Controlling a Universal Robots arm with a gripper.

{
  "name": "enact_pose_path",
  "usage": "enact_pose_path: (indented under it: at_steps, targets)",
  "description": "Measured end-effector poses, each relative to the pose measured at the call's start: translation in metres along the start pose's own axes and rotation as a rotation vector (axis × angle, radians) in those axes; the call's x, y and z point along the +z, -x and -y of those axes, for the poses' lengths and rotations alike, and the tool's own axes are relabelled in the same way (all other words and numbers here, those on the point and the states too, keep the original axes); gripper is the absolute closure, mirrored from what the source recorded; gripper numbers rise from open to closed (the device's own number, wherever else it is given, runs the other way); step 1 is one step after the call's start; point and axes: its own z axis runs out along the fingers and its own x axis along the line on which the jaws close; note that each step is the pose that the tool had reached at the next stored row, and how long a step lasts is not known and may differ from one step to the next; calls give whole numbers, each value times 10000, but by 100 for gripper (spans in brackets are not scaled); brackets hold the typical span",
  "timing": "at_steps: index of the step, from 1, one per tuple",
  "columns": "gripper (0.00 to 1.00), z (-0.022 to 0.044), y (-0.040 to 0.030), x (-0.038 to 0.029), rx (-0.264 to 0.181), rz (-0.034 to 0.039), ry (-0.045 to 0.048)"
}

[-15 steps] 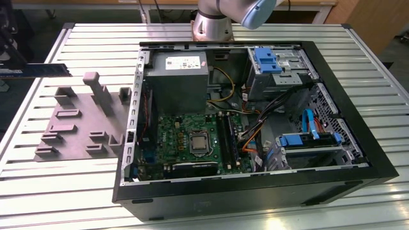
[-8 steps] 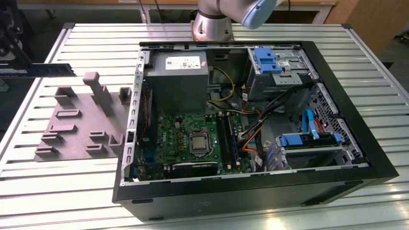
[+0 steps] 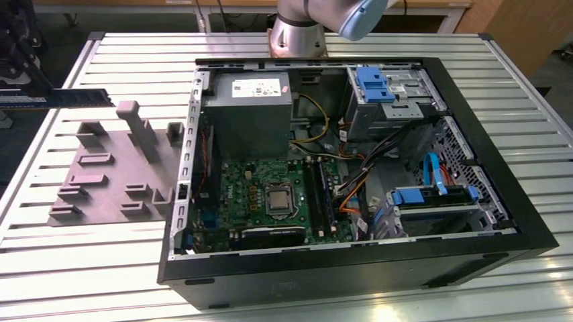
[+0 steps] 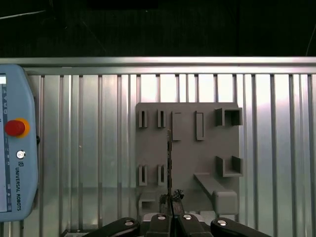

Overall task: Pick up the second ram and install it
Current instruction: 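Pick up the second ram and move it above second insertion slot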

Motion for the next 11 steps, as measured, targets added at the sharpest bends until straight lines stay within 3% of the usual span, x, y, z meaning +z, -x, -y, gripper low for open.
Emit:
enact_pose_path:
  at_steps: [11]
  targets:
    - [89, 108, 3, -2, 0, 0, 1]
